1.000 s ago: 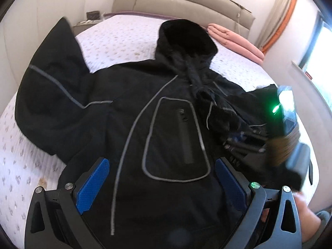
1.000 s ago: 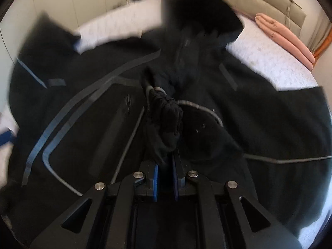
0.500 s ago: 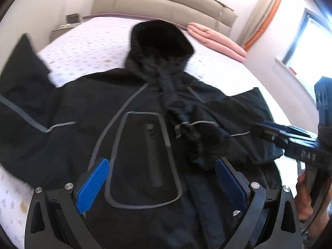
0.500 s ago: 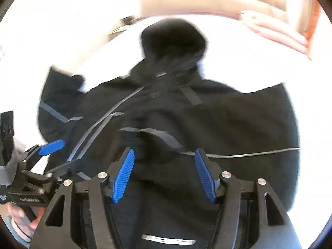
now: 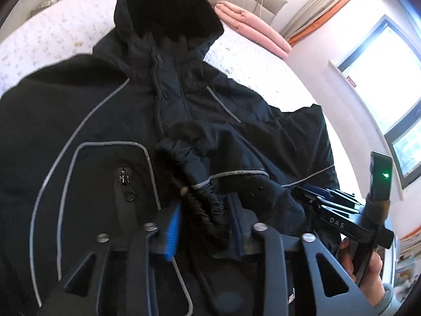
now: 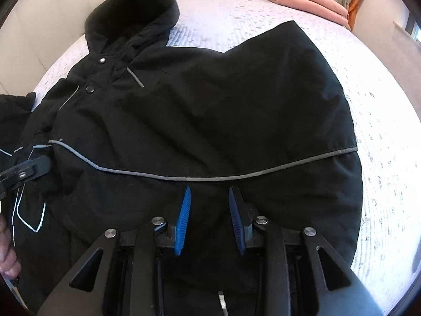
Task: Fold large clothes
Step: 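Grasp the cuff of the other sleeve with the left tool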
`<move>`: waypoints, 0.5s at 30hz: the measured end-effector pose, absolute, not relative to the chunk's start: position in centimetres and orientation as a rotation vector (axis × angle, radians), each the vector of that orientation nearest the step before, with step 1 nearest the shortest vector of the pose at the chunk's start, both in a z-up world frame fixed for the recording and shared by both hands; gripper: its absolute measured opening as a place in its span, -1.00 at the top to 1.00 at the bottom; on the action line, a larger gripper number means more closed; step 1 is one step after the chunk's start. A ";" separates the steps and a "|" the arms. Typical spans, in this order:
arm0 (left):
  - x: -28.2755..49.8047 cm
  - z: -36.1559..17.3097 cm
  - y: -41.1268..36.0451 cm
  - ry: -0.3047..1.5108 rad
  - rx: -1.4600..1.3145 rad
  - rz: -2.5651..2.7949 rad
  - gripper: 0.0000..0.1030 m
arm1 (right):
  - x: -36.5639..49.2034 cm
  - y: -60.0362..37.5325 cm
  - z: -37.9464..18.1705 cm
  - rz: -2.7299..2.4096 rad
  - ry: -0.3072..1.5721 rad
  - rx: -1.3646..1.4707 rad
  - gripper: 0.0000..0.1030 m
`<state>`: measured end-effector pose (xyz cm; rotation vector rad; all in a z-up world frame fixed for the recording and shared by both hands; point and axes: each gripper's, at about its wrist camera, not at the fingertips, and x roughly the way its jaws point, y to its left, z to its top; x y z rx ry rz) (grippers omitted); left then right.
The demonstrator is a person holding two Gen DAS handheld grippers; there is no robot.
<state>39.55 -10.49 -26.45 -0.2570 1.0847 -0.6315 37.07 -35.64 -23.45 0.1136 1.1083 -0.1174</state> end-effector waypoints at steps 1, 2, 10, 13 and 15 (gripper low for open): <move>39.6 -26.5 -10.1 1.077 -0.282 -0.645 0.54 | 37.1 -35.5 -23.5 -0.117 1.109 0.110 0.36; 39.6 -26.2 -9.7 1.063 -0.302 -0.656 0.56 | 37.0 -35.5 -23.4 -0.114 1.110 0.108 0.36; 38.2 -21.2 -6.1 0.927 -0.314 -0.599 0.61 | 35.7 -33.4 -20.2 -0.005 1.102 0.177 0.35; 37.9 -19.9 -2.2 0.894 -0.355 -0.499 0.61 | 35.2 -32.1 -18.2 0.037 1.065 0.194 0.14; 37.4 -19.7 1.0 0.899 -0.349 -0.412 0.61 | 34.7 -31.2 -16.5 0.041 1.017 0.179 -0.17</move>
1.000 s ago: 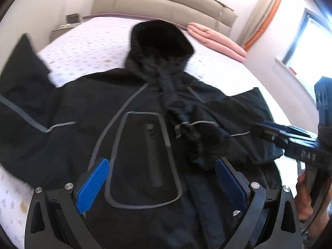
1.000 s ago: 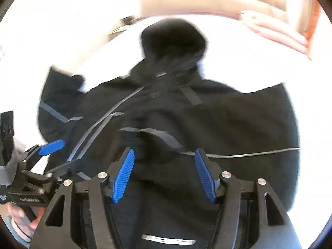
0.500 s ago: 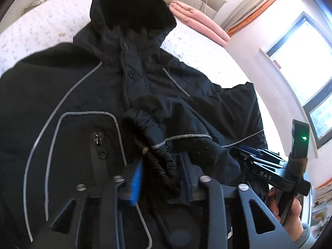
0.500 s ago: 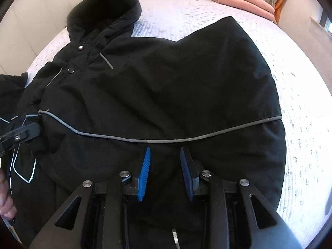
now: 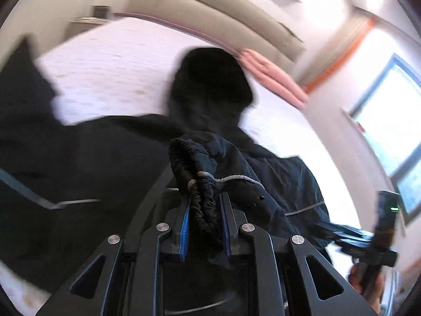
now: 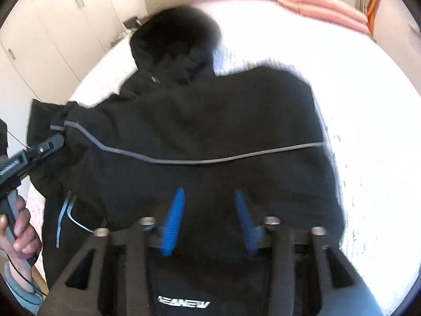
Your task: Fold large clothes
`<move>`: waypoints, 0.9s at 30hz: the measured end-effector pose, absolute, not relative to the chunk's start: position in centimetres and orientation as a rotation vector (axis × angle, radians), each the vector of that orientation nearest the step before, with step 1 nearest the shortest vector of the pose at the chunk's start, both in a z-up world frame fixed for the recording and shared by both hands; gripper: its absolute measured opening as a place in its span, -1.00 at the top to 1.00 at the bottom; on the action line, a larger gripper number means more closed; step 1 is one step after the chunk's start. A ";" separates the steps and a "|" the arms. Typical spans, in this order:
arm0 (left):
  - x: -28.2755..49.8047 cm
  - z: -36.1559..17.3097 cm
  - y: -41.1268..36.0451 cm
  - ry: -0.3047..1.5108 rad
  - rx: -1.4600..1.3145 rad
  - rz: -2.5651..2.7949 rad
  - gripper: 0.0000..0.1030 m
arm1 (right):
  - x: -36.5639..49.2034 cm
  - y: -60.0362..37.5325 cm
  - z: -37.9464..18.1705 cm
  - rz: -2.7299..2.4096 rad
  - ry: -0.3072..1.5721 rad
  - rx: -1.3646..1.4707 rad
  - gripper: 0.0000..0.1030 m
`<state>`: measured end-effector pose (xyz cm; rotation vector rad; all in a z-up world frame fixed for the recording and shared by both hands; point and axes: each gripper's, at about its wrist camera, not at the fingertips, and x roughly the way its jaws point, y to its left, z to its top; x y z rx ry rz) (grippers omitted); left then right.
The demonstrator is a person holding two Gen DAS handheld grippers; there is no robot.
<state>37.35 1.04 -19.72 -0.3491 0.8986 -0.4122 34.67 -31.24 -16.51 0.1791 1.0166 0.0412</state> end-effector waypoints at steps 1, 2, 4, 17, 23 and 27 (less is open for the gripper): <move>37.2 -20.0 2.2 0.916 -0.334 -0.387 0.61 | 34.4 -31.1 -16.1 0.041 0.999 0.172 -0.19; 37.1 -20.4 2.9 0.934 -0.322 -0.378 0.61 | 34.4 -30.7 -15.6 0.033 0.983 0.153 -0.19; 37.0 -21.9 3.9 1.017 -0.271 -0.367 0.59 | 35.1 -30.3 -16.1 -0.010 0.990 0.109 -0.19; 34.3 -19.9 5.8 0.954 -0.033 -0.292 -0.02 | 38.7 -29.9 -23.2 -0.137 1.194 0.059 -0.16; 33.6 -17.0 2.5 0.896 -0.124 -0.487 -0.19 | 37.2 -26.4 -19.8 -0.047 1.107 0.156 -0.16; 35.0 -21.9 -0.6 1.008 -0.126 -0.494 -0.19 | 37.1 -22.1 -21.3 0.020 1.153 0.083 -0.16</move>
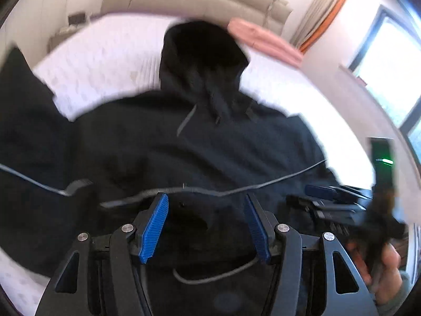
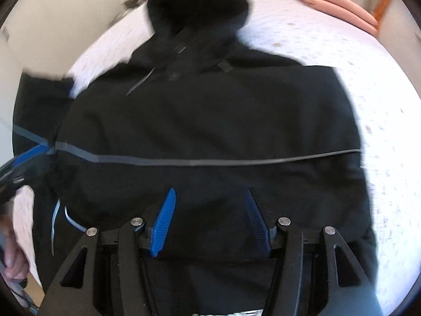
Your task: Fold large clothes
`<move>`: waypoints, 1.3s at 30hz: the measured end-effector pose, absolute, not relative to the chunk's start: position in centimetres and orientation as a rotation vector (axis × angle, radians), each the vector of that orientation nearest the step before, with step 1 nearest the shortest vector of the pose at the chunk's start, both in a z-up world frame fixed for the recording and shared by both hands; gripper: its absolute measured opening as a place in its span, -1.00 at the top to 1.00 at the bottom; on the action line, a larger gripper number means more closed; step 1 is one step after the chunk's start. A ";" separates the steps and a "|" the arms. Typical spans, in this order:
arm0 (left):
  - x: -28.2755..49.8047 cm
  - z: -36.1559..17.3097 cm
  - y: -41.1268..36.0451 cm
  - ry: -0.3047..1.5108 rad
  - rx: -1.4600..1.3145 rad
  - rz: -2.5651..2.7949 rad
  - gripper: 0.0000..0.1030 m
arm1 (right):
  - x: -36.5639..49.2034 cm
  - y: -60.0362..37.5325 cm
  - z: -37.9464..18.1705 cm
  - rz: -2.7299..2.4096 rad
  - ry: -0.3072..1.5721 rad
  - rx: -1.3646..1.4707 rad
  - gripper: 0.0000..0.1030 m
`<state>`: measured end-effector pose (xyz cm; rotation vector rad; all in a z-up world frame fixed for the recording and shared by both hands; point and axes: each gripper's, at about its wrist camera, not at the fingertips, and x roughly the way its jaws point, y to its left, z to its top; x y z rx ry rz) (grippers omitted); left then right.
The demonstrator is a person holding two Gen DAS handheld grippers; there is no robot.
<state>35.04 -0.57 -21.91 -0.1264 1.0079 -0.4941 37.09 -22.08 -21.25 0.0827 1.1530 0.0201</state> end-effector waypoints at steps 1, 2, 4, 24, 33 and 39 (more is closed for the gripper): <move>35.4 -23.0 -0.9 1.026 -0.126 -0.487 -0.19 | 37.4 -21.8 -22.1 0.014 1.166 0.059 -0.16; 35.6 -24.1 -0.9 1.048 -0.126 -0.471 -0.18 | 37.3 -21.3 -22.9 0.004 1.178 0.040 -0.16; 36.3 -25.9 -0.6 1.059 -0.154 -0.464 -0.16 | 37.0 -20.6 -23.8 -0.007 1.163 0.012 -0.16; 27.5 -19.0 16.3 0.889 -0.310 -0.256 -0.18 | 30.4 -19.2 -23.1 -0.148 0.928 0.015 -0.40; 35.2 -19.3 28.6 0.852 -0.380 -0.026 -0.19 | 30.1 -18.8 -24.0 -0.173 0.868 -0.024 -0.44; 44.8 -22.8 30.8 0.910 -0.449 -0.042 -0.19 | 30.0 -18.4 -24.1 -0.194 0.857 -0.039 -0.47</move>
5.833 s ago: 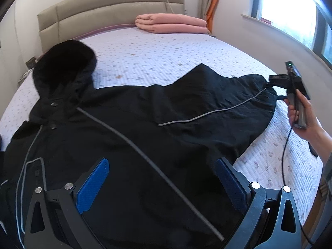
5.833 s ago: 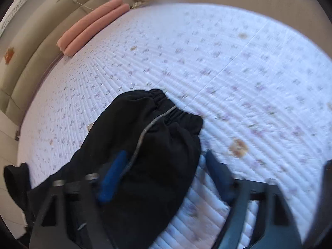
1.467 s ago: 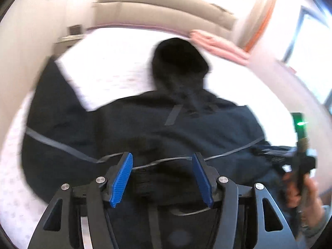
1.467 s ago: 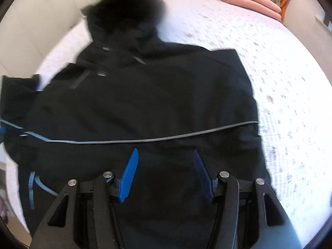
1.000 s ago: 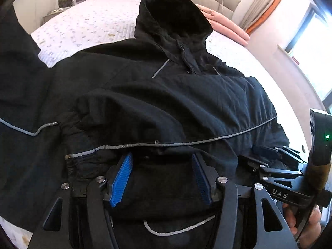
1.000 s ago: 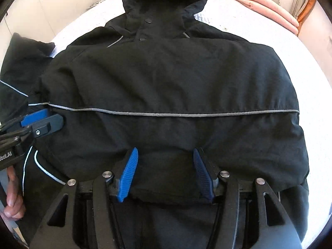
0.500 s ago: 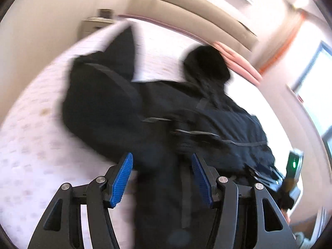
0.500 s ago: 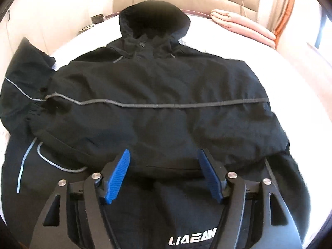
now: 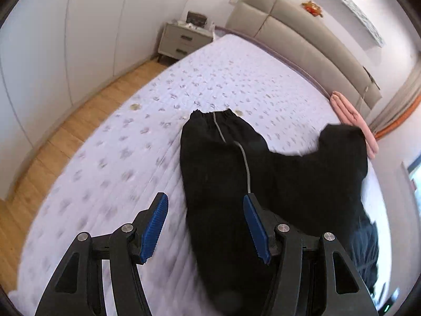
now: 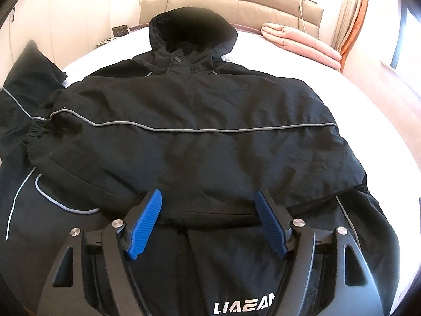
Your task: Fold large clothes
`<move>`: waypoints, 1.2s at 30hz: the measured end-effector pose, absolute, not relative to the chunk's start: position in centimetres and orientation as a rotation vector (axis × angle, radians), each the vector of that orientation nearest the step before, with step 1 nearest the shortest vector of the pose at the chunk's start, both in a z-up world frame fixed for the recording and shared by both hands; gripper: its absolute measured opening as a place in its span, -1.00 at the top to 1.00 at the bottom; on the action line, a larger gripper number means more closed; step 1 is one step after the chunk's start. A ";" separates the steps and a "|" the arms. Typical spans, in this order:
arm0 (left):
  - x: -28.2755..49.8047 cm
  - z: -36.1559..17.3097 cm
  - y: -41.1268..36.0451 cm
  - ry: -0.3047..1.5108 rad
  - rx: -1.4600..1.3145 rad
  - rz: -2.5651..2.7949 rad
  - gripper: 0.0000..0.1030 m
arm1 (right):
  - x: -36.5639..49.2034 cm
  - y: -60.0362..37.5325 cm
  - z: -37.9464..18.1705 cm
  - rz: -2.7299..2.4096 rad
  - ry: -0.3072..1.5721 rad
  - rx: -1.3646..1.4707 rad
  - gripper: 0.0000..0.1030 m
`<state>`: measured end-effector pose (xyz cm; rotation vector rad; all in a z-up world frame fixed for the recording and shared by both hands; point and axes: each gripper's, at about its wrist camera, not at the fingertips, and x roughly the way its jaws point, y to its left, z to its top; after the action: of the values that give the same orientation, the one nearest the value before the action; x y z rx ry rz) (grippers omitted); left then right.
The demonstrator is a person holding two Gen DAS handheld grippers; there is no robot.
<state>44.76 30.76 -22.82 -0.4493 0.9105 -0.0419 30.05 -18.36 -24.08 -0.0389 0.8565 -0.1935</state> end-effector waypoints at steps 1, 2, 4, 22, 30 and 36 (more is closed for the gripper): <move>46.1 -23.5 30.7 0.926 -0.482 -0.058 -0.19 | 30.0 -18.3 -24.1 -0.195 0.857 -0.040 -0.47; 47.4 -24.4 30.9 0.941 -0.518 -0.069 -0.19 | 30.0 -18.3 -24.1 -0.195 0.856 -0.039 -0.47; 49.8 -26.3 31.3 0.976 -0.573 -0.079 -0.19 | 30.1 -18.4 -24.1 -0.192 0.856 -0.033 -0.48; 45.5 -21.6 32.0 0.819 -0.429 0.061 0.71 | 30.6 -18.8 -24.5 -0.194 0.873 -0.024 -0.54; 33.5 -23.9 40.3 0.860 -0.559 0.395 0.69 | 30.8 -18.9 -24.6 -0.192 0.877 -0.020 -0.55; 32.9 -28.7 42.2 0.897 -0.650 0.290 0.22 | 30.9 -18.9 -24.7 -0.192 0.881 -0.020 -0.58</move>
<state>32.88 42.22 -28.65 -0.6495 0.8975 0.2904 30.91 -18.93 -24.68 -0.0199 0.8806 -0.1924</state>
